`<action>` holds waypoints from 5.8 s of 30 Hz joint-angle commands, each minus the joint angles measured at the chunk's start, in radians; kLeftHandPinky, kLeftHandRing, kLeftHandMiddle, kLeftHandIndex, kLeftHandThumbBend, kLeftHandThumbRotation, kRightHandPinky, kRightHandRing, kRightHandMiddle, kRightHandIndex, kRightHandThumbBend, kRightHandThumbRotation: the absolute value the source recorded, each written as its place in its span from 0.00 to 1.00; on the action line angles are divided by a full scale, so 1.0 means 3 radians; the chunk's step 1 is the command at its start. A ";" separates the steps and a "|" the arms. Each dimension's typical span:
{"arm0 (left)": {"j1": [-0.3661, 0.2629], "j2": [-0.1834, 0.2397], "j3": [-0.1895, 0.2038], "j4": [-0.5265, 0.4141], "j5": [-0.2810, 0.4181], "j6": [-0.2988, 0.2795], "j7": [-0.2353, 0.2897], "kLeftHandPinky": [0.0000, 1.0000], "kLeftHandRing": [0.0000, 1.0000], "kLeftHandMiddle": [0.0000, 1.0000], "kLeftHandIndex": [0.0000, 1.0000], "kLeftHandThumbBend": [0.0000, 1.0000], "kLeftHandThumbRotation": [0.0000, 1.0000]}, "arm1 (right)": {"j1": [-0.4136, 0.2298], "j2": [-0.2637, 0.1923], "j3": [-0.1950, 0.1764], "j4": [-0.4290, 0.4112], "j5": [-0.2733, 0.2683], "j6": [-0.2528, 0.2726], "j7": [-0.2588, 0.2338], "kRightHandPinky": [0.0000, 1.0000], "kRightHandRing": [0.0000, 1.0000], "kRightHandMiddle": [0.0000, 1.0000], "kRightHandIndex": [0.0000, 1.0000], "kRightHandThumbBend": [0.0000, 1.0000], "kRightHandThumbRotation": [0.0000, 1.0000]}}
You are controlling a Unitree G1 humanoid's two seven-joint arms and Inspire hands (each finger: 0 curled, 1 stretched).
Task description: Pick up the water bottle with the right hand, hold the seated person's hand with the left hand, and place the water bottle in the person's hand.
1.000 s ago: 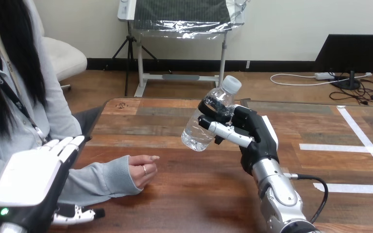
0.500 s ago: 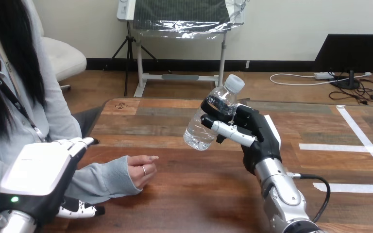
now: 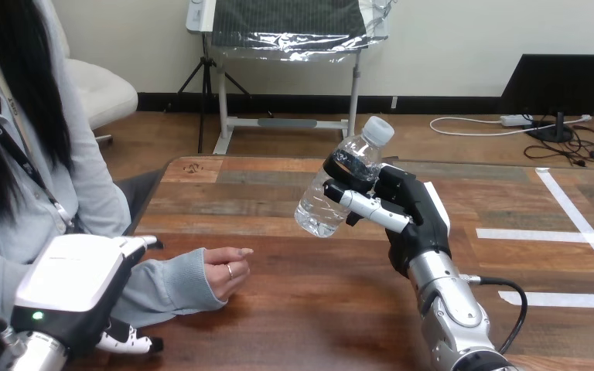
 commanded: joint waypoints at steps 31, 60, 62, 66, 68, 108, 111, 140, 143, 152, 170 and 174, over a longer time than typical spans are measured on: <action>-0.0780 0.0215 -0.0564 0.0856 -0.0134 0.0074 0.0186 0.71 0.71 0.75 0.79 1.00 0.28 | -0.0111 -0.0158 0.0004 -0.0250 0.0042 -0.0333 0.0076 0.25 0.28 0.36 0.37 0.66 0.00; -0.0956 0.0104 -0.0843 0.1043 -0.0172 0.0202 0.0386 0.53 0.56 0.62 0.67 1.00 0.18 | -0.0093 -0.0206 -0.0022 -0.0250 0.0096 -0.0368 0.0168 0.25 0.28 0.36 0.38 0.64 0.00; -0.0965 0.0101 -0.0864 0.1056 -0.0167 0.0213 0.0410 0.52 0.55 0.61 0.66 1.00 0.17 | -0.0093 -0.0209 -0.0021 -0.0247 0.0093 -0.0366 0.0169 0.25 0.28 0.36 0.38 0.64 0.00; -0.0981 0.0106 -0.0904 0.1085 -0.0155 0.0210 0.0485 0.45 0.49 0.55 0.62 1.00 0.16 | -0.0094 -0.0219 -0.0001 -0.0241 0.0063 -0.0363 0.0130 0.25 0.27 0.36 0.38 0.64 0.00; -0.0987 0.0106 -0.0917 0.1099 -0.0167 0.0194 0.0509 0.43 0.47 0.53 0.61 1.00 0.15 | -0.0096 -0.0222 0.0003 -0.0238 0.0055 -0.0356 0.0112 0.25 0.27 0.36 0.38 0.64 0.00; -0.0816 0.0136 -0.0883 0.0690 -0.0350 0.0193 0.0485 0.29 0.34 0.40 0.45 0.85 0.00 | -0.0179 -0.0201 0.0073 -0.0190 -0.0071 -0.0147 -0.0133 0.26 0.28 0.38 0.40 0.66 0.00; -0.0800 0.0137 -0.0869 0.0650 -0.0371 0.0173 0.0502 0.29 0.34 0.39 0.45 0.85 0.00 | -0.0186 -0.0201 0.0085 -0.0188 -0.0095 -0.0119 -0.0159 0.27 0.28 0.38 0.40 0.66 0.00; -0.0647 0.0169 -0.0684 0.0046 -0.0608 0.0104 0.0340 0.26 0.31 0.37 0.42 0.80 0.00 | -0.0278 -0.0189 0.0354 -0.0147 -0.0520 0.0102 -0.0597 0.24 0.28 0.38 0.42 0.72 0.00; -0.0643 0.0166 -0.0664 -0.0013 -0.0627 0.0093 0.0319 0.26 0.31 0.37 0.42 0.81 0.00 | -0.0293 -0.0180 0.0382 -0.0138 -0.0568 0.0127 -0.0638 0.25 0.28 0.38 0.42 0.73 0.00; -0.0650 0.0146 -0.0610 -0.0241 -0.0678 0.0129 0.0189 0.27 0.31 0.37 0.43 0.82 0.00 | -0.0332 -0.0167 0.0540 -0.0113 -0.0801 0.0188 -0.0849 0.27 0.32 0.41 0.42 0.76 0.00; -0.0774 0.0097 -0.0552 -0.0462 -0.0684 0.0143 0.0030 0.28 0.32 0.38 0.43 0.84 0.00 | -0.0388 -0.0071 0.0698 -0.0082 -0.1030 0.0398 -0.0984 0.29 0.33 0.42 0.42 0.77 0.00; -0.0827 0.0097 -0.0554 -0.0411 -0.0684 0.0089 0.0076 0.28 0.32 0.38 0.43 0.85 0.00 | -0.0390 -0.0058 0.0751 -0.0079 -0.1080 0.0415 -0.1004 0.30 0.34 0.42 0.43 0.77 0.00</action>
